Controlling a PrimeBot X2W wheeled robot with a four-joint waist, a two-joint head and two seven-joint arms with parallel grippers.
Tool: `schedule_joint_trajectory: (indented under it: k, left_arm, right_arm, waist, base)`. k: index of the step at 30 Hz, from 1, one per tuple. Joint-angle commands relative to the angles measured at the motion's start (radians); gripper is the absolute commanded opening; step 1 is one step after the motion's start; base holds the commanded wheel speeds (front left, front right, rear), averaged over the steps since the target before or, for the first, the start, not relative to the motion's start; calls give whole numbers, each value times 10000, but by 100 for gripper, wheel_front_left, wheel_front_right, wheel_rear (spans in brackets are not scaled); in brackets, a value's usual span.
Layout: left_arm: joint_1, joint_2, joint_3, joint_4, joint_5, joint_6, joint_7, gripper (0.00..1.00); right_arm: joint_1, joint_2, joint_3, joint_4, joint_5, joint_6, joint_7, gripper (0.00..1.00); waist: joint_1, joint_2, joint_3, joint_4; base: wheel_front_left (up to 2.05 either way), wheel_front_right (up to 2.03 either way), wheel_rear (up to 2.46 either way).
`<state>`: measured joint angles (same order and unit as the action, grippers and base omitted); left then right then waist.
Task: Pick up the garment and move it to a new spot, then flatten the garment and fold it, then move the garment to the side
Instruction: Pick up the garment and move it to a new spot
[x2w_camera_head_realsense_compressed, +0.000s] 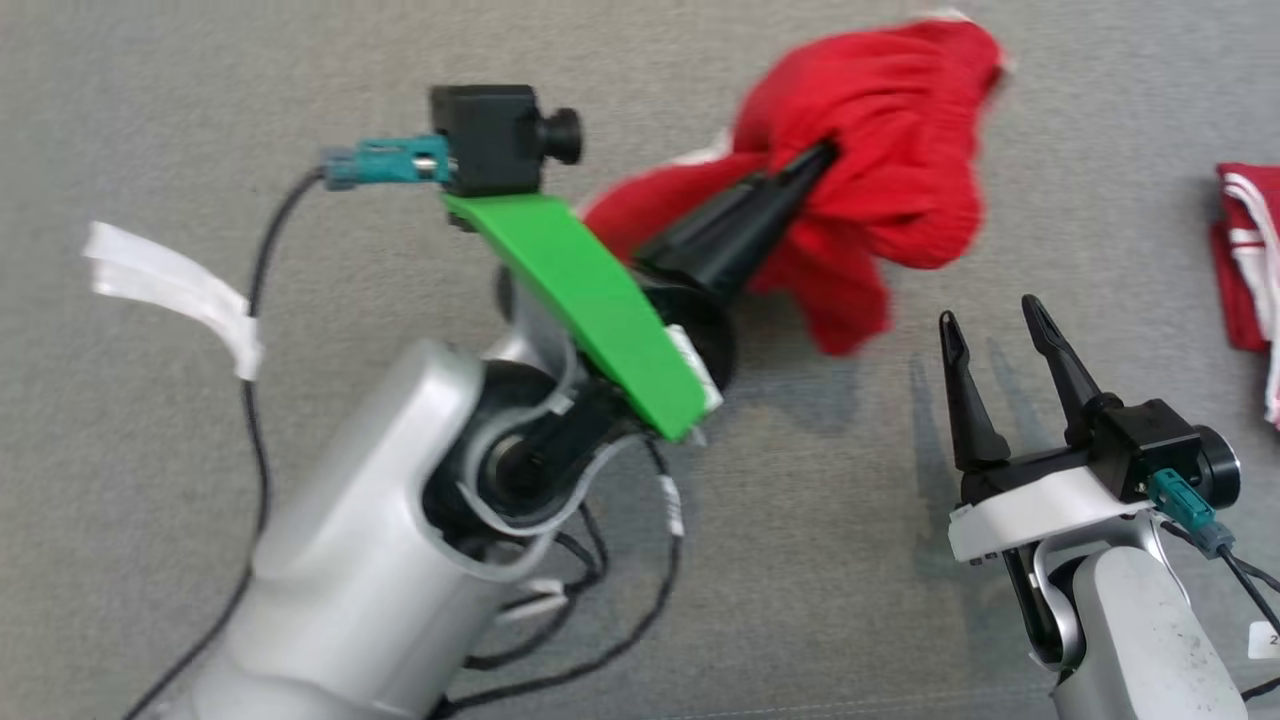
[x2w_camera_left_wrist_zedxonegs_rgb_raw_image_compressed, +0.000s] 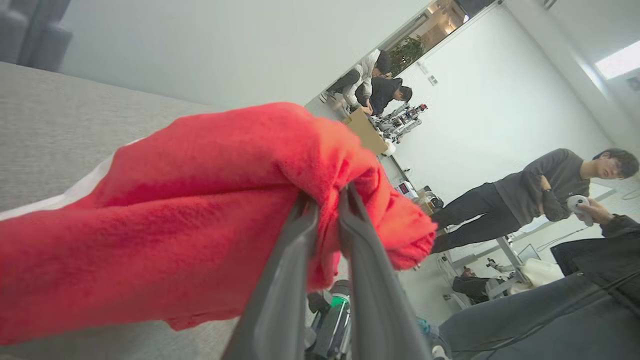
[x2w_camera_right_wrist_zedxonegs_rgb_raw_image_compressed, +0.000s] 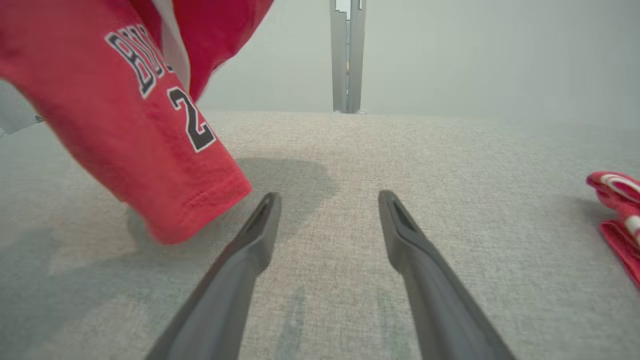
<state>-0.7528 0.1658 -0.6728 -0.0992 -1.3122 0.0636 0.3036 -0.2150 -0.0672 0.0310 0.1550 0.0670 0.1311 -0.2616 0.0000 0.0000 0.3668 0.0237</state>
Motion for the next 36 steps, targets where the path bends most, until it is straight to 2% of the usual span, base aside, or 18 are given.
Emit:
schedule_joint_trajectory:
  k: [1,5,9,15,24,26,27,28,29,31,36]
  left_arm:
    - [125,-169,74,-78,-140,124,-131,0]
    - [514,-800,-87,-81,-508,350,-553,0]
    - [984,-969,-22,615,-738,503,-1145,0]
    - [1411,-586,310,2268,-508,334,-1741,0]
    - [1832,-70,656,3731,-345,7,-2216,1]
    - [1964,7,688,3944,-343,-33,-2287,23]
    - [2025,42,662,4065,-275,-42,-2324,39]
    - [2075,118,600,4162,-136,-28,-2375,88]
    - [2117,200,529,4257,-29,-35,-2457,100]
    - [2150,389,348,4457,352,-19,-2621,100]
    - [1869,1284,-500,4572,2236,337,-3233,100]
  right_arm:
    - [91,31,-33,-15,76,-7,-40,100]
    - [149,106,-77,-67,156,-7,-42,100]
    - [174,144,-59,-118,231,-7,-43,100]
    - [255,160,-234,-150,229,-5,-44,100]
    - [343,157,-422,-144,28,-7,-44,100]
    - [378,156,-434,-137,1,-7,-44,100]
    - [403,156,-440,-127,-8,-7,-44,100]
    - [420,156,-437,-118,-25,-7,-45,100]
    - [427,156,-427,-100,-24,-7,-45,100]
    - [457,152,-446,-74,-41,-7,-45,100]
    - [527,40,-493,-56,-74,-7,-45,100]
  waist:
    - [0,0,-488,-861]
    - [0,0,-558,-1391]
    - [0,0,-473,-1752]
    - [0,0,-353,-1840]
    - [0,0,-467,-1368]
    - [0,0,-503,-1233]
    - [0,0,-518,-1161]
    - [0,0,-532,-1093]
    - [0,0,-547,-1029]
    - [0,0,-593,-898]
    - [0,0,-767,-623]
  base:
    - [0,0,0]
    - [0,0,0]
    - [0,0,0]
    - [0,0,0]
    - [0,0,0]
    - [0,0,0]
    - [0,0,0]
    - [0,0,0]
    - [0,0,0]
    - [0,0,0]
    - [0,0,0]
